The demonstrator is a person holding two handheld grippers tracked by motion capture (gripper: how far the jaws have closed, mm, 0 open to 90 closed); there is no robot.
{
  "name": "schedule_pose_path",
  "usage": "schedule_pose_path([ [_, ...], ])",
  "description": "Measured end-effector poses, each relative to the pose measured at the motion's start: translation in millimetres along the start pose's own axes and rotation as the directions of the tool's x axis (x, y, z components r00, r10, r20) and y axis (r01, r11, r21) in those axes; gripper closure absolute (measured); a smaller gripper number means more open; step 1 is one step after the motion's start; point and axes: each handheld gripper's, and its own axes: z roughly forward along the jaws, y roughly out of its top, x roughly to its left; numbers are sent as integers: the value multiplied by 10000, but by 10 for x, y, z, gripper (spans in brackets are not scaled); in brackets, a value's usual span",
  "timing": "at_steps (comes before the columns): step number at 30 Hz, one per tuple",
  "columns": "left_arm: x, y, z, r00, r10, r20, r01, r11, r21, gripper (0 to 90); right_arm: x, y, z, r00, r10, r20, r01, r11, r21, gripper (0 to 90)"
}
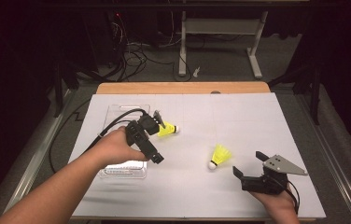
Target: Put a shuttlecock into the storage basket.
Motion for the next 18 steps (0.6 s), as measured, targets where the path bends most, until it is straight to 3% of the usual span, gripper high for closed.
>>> schedule_pose_path([
  [5, -12, 3, 37, 9999, 110, 97, -110, 9999, -83, 9, 25, 121, 94, 9998, -164, -63, 165, 9998, 81, 15],
  [9, -42, 30, 82, 9997, 198, 171, -197, 9998, -73, 10, -17, 217, 225, 9998, -8, -214, 10, 9999, 120, 35],
  [12, -51, 39, 111, 9996, 226, 181, -226, 9997, 4, 12, -67, 247, 333, 9992, 131, -371, -122, 9996, 251, 74],
  [18, -5, 46, 90, 9998, 130, 160, -129, 9999, -35, 17, -176, 245, 510, 9955, 212, -919, -146, 9973, 715, 235],
])
